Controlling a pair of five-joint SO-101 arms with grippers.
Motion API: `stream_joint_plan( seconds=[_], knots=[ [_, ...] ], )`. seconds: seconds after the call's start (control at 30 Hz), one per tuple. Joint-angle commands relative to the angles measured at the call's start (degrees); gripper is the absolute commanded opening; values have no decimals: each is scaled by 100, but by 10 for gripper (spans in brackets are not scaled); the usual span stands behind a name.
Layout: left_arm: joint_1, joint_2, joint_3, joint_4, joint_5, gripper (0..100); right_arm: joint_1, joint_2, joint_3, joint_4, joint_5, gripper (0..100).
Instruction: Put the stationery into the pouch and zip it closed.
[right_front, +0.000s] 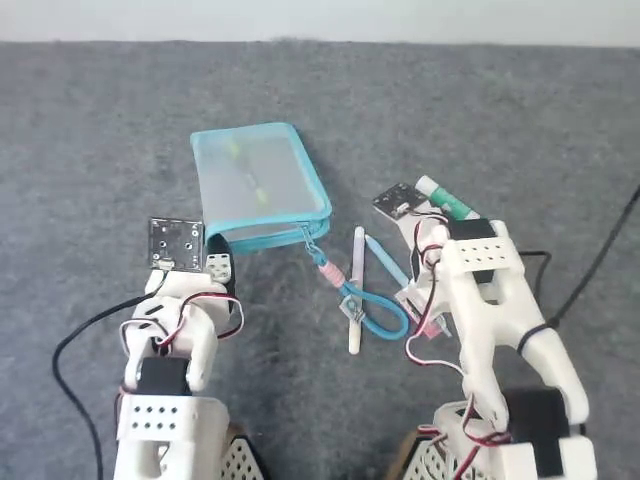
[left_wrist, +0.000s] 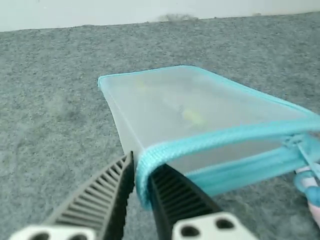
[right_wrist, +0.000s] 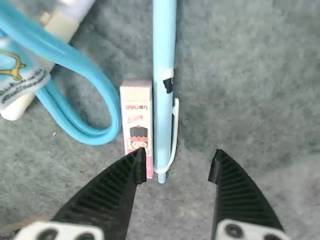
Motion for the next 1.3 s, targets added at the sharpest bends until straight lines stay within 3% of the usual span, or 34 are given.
stream_joint_plan(
  seconds=[0.0,0.43,0.67,1.07,1.27],
  knots=[
    [18,-79,-119,-167,70,13,57,163,-396,-215,-79,202],
    [26,-79,-119,-176,70,13,-4,725,-396,-391,-123,202],
    [26,-79,-119,-176,70,13,-453,787,-18,-312,9,201],
    [18,-79,-119,-167,70,13,198,963,70,-365,-26,8],
    [26,-79,-119,-167,70,13,664,365,0,-242,-299,8]
  ],
)
